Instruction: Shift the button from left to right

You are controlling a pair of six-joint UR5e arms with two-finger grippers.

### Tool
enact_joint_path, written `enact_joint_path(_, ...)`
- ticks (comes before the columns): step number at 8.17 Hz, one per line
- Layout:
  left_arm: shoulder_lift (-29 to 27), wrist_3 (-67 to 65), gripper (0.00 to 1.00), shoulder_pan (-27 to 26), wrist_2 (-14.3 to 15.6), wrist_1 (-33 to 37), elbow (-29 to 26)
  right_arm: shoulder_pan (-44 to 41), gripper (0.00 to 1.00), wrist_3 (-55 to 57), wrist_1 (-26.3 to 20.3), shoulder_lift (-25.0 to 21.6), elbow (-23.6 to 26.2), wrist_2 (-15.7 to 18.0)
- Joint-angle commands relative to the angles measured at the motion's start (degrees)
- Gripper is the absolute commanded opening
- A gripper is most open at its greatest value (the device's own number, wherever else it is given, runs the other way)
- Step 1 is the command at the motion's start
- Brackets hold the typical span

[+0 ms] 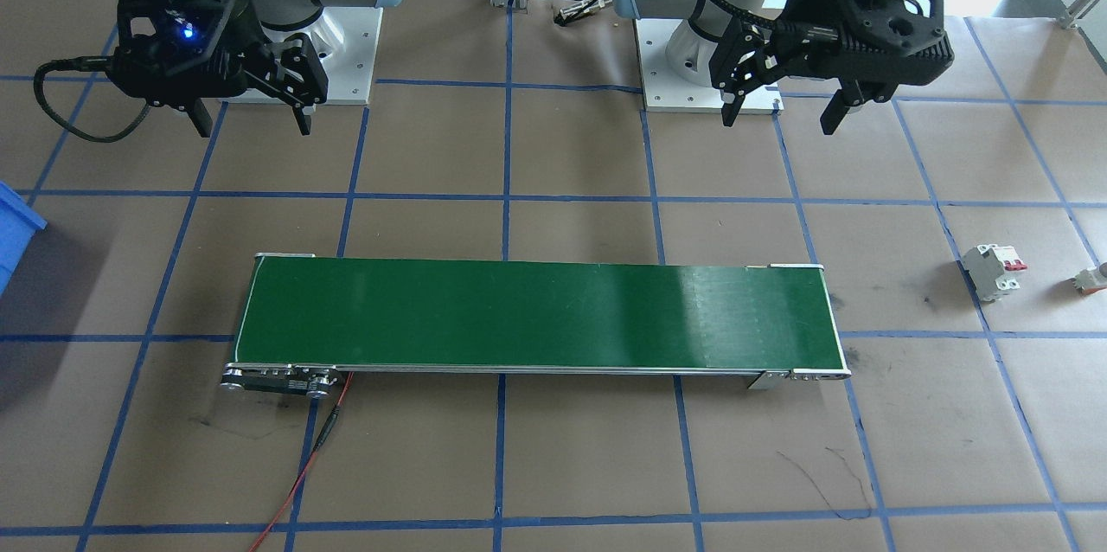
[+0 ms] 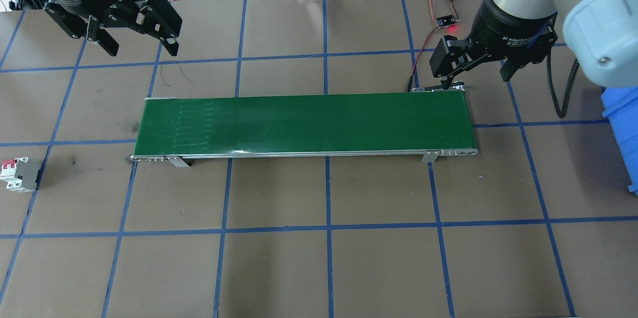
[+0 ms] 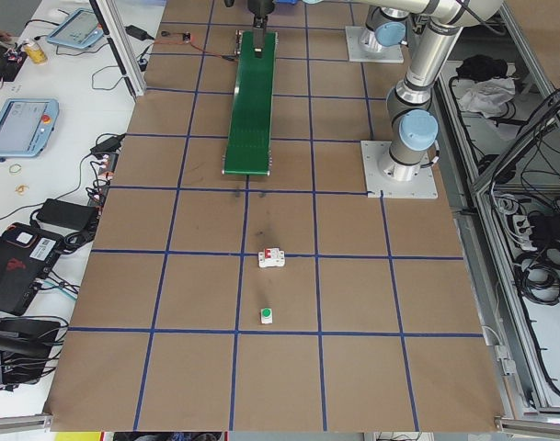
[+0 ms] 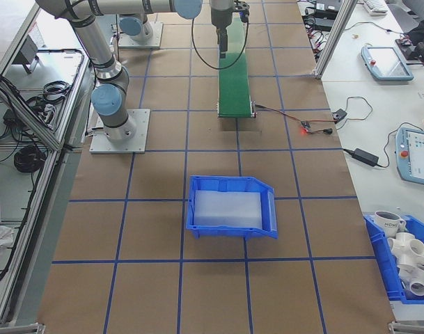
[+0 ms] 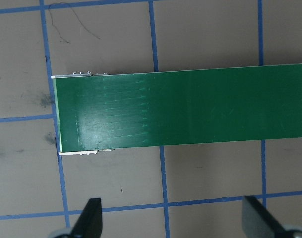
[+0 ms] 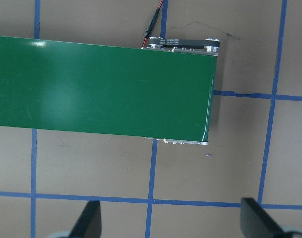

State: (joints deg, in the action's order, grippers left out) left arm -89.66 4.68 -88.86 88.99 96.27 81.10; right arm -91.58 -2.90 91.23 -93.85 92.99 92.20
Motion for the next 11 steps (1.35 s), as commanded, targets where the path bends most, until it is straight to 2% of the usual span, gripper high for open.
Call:
enact_joint_path(1,-0.2,3.4,1.0,0.6,-0.3,-0.3,0.0,0.0,1.0,0.0,0.0,0.0,0.0,0.0)
enact_joint_path(3,-0.6,11.1,1.0,2.0,0.3,-0.1,-0.1,0.0,1.0,0.0,0.0,0.0,0.0,-0.1)
enact_joint_path(4,-0.7,16.6,1.0,4.9,0.6,-0.1,-0.4,0.0,1.0,0.0,0.0,0.0,0.0,-0.5)
enact_joint_path(6,0.0,29.5,1.0,13.7,6.6,1.3,-0.5,0.0,1.0,0.0,0.0,0.1,0.0,-0.4)
enact_joint_path(8,0.5,45.8,1.0,23.2,6.6,2.0,-0.5,0.0,1.0,0.0,0.0,0.1,0.0,-0.3)
enact_joint_path(11,-2.2,73.4,1.0,42.9,6.6,0.7,-0.6,0.0,1.0,0.0,0.0,0.0,0.0,-0.3)
